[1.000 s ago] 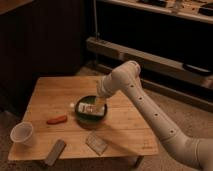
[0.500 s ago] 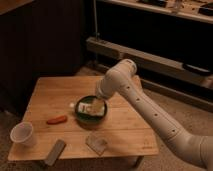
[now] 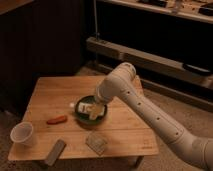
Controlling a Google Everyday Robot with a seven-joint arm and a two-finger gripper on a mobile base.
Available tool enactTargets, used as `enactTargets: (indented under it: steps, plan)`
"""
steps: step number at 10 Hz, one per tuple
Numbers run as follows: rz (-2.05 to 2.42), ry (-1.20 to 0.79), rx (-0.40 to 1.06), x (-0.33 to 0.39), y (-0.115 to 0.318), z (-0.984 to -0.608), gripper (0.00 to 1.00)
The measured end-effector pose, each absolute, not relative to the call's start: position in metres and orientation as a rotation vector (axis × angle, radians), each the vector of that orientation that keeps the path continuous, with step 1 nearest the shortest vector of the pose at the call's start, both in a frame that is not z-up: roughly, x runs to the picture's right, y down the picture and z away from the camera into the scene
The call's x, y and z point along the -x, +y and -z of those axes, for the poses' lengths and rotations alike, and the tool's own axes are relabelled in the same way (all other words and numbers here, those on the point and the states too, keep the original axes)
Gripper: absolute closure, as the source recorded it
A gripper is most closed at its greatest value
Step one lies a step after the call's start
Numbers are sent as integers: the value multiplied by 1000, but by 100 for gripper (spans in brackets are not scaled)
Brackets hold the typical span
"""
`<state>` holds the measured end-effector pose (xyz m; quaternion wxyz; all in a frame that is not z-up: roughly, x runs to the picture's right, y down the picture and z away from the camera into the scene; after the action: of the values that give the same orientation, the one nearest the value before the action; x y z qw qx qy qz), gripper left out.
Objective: Place the white sponge in the ceramic cup
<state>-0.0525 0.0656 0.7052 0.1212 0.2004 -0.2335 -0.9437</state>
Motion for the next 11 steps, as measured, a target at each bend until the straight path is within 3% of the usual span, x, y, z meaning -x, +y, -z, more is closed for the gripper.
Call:
enactTargets:
  steps: [2, 7, 11]
  plan:
    - [2757, -687, -564, 58, 72, -701, 11]
    - [2546, -638, -157, 74, 73, -707, 11]
    - [2359, -620, 54, 74, 92, -708, 11]
